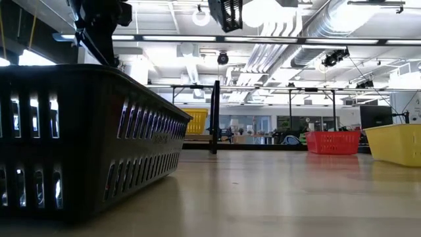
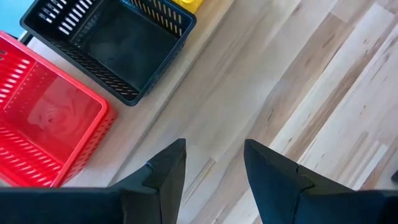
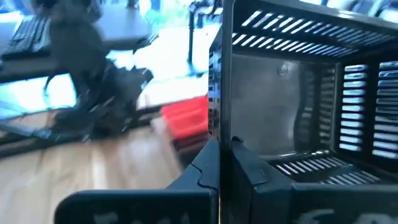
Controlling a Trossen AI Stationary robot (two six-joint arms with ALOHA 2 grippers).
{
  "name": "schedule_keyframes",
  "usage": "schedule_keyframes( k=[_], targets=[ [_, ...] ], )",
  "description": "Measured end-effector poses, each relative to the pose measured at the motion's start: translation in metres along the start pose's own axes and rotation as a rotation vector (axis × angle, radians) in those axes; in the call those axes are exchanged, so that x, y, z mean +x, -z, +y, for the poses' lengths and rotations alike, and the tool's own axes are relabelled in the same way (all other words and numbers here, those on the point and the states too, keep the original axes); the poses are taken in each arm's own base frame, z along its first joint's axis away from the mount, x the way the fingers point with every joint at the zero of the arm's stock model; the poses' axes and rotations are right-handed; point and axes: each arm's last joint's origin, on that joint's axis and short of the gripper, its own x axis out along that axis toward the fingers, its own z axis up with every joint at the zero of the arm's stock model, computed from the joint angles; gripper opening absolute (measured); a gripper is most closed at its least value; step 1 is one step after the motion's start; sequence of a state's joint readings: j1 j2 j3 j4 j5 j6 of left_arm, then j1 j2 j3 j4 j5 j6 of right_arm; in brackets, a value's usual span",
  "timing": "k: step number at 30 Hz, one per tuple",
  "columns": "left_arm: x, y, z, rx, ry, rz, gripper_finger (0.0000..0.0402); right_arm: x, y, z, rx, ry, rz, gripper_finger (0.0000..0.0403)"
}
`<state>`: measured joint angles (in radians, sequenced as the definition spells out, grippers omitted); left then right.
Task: Stack baskets on shelf by color
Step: Stack the right black bin on top of the black bin
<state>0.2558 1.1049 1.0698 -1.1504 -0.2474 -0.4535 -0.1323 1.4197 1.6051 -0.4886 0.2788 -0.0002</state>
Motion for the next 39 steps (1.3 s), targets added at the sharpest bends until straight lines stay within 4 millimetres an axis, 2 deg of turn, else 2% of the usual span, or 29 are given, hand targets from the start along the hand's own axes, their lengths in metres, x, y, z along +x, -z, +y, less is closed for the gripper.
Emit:
schedule_keyframes(
  k=[3,8,12,17,21,31,39],
  targets=[
    [0.0,0.0,0.0,-0.032,0.0,0.0,0.0152,0.003,-0.005,-0.011,-0.039,0.036,-0.054,0.0],
    [0.0,0.001,-0.001,-0.155,0.034,0.026,0.0152,0.023,-0.013,-0.02,-0.132,0.068,-0.163,0.0],
    [0.0,0.004,-0.004,-0.2,0.092,0.076,0.0152,0.048,-0.007,-0.026,-0.184,0.055,-0.169,0.0],
    [-0.001,0.013,-0.005,-0.176,0.084,0.164,0.0152,0.078,0.01,-0.03,-0.2,0.049,-0.095,0.0],
    [-0.003,0.022,-0.003,-0.164,0.039,0.239,0.0152,0.102,0.015,-0.024,-0.248,0.01,-0.049,0.0],
    [-0.006,0.032,0.0,-0.173,-0.041,0.314,0.0152,0.155,0.004,-0.016,-0.299,-0.04,0.133,0.0],
    [-0.006,0.033,0.0,-0.164,-0.043,0.324,0.0152,0.189,0.017,0.005,-0.329,-0.096,0.263,0.0]
  ],
)
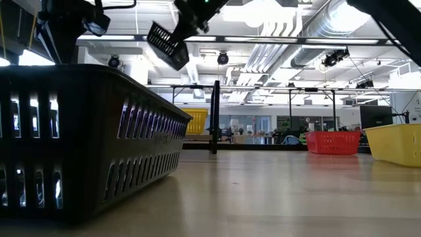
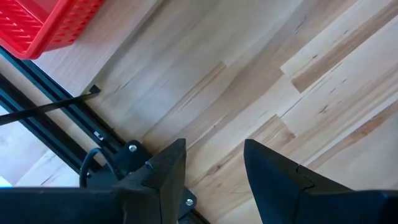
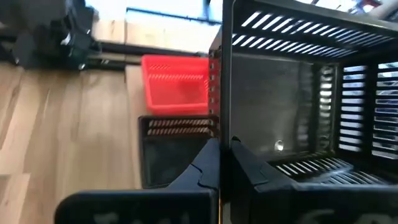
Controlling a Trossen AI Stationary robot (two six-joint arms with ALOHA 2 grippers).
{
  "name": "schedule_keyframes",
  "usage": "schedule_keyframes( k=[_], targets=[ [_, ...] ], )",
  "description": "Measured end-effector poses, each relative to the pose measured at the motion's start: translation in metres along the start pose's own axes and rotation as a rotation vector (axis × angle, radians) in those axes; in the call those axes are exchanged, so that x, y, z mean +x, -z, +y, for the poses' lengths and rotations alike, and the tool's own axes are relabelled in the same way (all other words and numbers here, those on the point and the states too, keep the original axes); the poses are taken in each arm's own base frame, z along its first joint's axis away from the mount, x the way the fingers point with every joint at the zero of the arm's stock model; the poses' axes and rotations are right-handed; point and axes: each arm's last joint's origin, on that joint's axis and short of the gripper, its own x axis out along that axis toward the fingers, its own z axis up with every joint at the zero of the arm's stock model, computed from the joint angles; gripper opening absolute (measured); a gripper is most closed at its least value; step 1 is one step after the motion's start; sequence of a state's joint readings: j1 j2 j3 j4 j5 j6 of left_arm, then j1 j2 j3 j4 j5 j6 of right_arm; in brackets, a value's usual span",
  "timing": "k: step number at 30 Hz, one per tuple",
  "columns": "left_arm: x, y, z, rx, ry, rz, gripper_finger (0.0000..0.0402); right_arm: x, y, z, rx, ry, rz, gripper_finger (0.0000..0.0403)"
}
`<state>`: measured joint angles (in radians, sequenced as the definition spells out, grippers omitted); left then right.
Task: Stack baskets on shelf by color
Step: Stack the right black bin on top of the black bin
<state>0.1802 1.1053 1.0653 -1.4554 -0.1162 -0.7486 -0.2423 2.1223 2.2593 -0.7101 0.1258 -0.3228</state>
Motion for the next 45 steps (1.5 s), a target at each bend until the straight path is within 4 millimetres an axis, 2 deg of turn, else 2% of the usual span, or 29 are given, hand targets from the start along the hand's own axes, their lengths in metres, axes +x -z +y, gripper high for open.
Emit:
schedule_keyframes(
  k=[12,21,29,45],
  targets=[
    [0.0,0.004,0.003,0.005,-0.025,0.044,0.0152,0.06,0.021,0.035,-0.001,-0.086,0.092,0.0],
    [0.0,0.004,0.004,0.007,-0.033,0.051,0.0152,0.091,0.038,0.046,-0.005,-0.101,0.128,0.0],
    [0.0,0.004,0.004,0.007,-0.034,0.049,0.0152,0.105,0.048,0.05,-0.009,-0.103,0.151,0.0],
    [0.0,0.004,0.004,0.007,-0.033,0.048,0.0152,0.108,0.054,0.043,-0.035,-0.102,0.164,0.0]
  ],
)
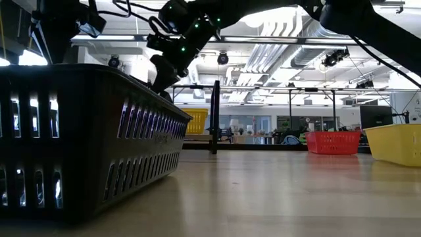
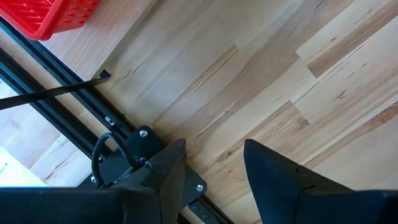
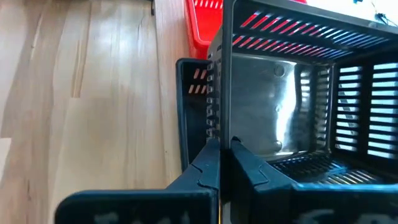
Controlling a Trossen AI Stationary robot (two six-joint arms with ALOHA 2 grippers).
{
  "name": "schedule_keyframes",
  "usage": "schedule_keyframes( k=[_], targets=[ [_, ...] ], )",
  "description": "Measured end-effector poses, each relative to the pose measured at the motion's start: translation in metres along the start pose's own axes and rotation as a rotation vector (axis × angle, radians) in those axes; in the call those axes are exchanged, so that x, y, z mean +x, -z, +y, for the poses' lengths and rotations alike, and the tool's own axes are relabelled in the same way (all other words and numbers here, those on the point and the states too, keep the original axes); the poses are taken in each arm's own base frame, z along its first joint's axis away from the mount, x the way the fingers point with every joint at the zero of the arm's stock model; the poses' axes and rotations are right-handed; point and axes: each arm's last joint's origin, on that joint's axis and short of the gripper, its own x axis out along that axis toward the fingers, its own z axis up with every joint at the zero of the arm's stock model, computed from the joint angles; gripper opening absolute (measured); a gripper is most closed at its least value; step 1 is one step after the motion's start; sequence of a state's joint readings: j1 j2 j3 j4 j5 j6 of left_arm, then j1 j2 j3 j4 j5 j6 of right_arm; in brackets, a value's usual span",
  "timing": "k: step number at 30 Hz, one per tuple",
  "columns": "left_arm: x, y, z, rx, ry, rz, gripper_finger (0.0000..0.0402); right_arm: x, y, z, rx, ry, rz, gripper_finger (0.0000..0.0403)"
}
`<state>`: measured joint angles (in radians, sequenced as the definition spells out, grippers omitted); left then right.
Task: Stack baskets on shelf by color
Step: Stack the right black bin on top of the black bin
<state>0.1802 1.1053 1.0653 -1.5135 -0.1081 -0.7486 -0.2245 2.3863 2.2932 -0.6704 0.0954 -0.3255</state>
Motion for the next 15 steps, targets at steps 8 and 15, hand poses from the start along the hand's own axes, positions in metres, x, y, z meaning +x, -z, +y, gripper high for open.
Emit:
schedule_keyframes(
  k=[8,15],
  targets=[
    [0.0,-0.0001,-0.0001,0.0,0.001,-0.001,0.0152,0.0029,0.0007,0.0008,-0.013,-0.016,-0.007,0.0],
    [0.0,-0.0001,-0.0001,0.0,0.001,-0.001,0.0152,0.007,0.0026,0.0024,-0.007,-0.02,-0.001,0.0]
  ],
)
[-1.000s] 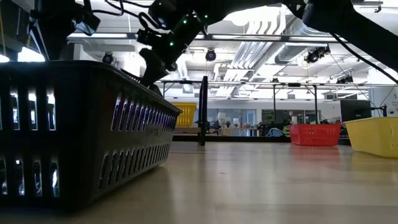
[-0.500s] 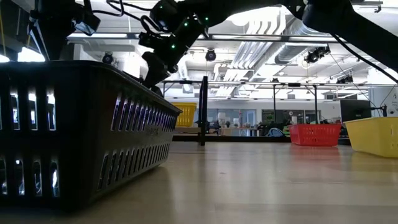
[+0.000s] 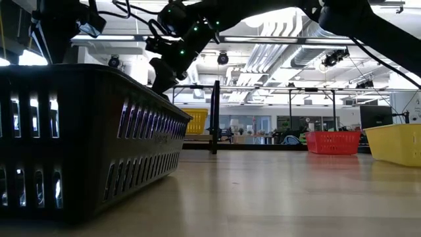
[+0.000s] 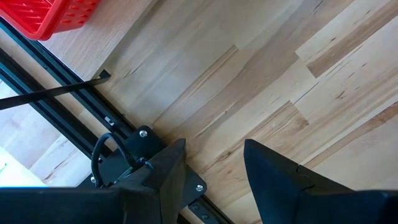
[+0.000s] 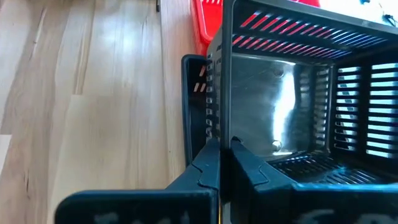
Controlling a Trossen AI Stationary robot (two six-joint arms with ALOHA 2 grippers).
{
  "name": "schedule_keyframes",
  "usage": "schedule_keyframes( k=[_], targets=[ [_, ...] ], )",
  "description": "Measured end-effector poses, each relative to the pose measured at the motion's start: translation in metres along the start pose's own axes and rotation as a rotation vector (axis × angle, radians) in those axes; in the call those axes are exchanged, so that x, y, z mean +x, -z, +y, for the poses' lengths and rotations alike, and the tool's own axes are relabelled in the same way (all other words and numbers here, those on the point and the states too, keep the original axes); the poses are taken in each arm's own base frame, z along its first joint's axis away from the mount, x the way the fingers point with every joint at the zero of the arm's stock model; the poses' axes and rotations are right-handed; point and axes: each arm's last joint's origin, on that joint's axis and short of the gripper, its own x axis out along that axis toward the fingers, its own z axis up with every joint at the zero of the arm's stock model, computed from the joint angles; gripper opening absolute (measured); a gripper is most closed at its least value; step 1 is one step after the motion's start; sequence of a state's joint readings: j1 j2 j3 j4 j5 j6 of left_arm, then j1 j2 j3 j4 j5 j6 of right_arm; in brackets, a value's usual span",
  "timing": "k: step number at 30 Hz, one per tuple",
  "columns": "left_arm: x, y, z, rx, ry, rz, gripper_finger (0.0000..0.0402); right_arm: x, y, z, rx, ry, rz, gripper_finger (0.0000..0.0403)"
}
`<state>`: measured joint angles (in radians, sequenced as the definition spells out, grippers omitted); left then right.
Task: Stack baskets on shelf by color
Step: Stack the right black bin on top of the black bin
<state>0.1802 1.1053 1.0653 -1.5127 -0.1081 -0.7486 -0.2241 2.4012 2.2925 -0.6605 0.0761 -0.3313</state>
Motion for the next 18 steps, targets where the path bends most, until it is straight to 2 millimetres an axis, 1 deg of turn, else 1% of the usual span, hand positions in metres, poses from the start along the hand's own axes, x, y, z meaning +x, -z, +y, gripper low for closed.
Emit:
schedule_keyframes(
  k=[8,15,18],
  targets=[
    [0.0,0.0,0.0,0.0,0.0,0.0,0.0152,0.0,-0.0004,-0.0007,-0.007,0.021,0.0,0.0004],
    [0.0,0.0,0.0,0.0,0.0,0.0,0.0152,-0.0001,-0.0014,-0.0011,-0.007,0.024,-0.01,0.006],
    [0.0,0.0,0.0,0.0,0.0,0.0,0.0152,0.0,-0.0019,-0.0013,0.003,0.026,-0.016,0.0075]
  ],
)
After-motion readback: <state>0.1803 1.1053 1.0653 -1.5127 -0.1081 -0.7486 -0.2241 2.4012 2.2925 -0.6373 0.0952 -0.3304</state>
